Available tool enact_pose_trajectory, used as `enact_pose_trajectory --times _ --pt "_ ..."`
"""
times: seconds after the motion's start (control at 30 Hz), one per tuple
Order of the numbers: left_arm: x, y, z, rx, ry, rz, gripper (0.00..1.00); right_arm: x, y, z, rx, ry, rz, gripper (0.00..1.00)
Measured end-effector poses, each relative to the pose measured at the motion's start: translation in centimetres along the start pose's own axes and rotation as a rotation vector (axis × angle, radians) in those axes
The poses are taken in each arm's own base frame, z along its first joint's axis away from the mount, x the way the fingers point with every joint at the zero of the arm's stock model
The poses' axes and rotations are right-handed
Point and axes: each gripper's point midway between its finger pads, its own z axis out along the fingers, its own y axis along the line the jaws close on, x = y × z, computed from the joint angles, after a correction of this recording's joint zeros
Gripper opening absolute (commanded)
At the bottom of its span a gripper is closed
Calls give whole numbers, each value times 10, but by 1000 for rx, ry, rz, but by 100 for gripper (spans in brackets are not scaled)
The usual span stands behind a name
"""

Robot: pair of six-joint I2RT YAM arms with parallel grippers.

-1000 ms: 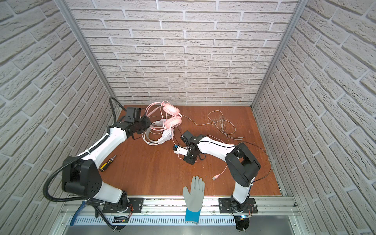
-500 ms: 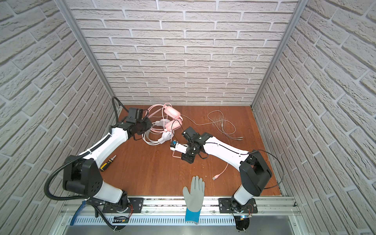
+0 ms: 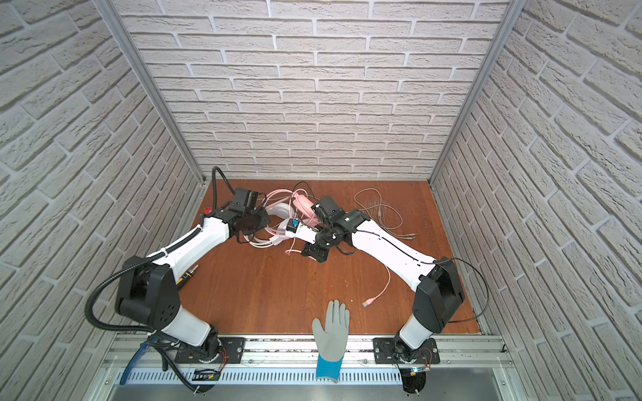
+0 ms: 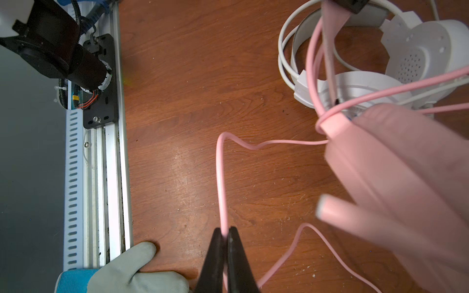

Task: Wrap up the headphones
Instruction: 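Pull the pink cable up toward the left gripper with the right gripper, then carry the pink cable around the held pink headset with the right gripper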

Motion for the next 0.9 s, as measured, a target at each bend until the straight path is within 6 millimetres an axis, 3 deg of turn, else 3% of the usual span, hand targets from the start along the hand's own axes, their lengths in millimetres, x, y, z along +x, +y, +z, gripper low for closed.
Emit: enact_pose_trajectory --times 0.4,0.9 --pt "22 -6 2 -36 61 136 0 -12 -27 -24 83 -34 26 6" --pt "30 -2 9 -107 105 249 0 14 -52 -33 213 130 48 5"
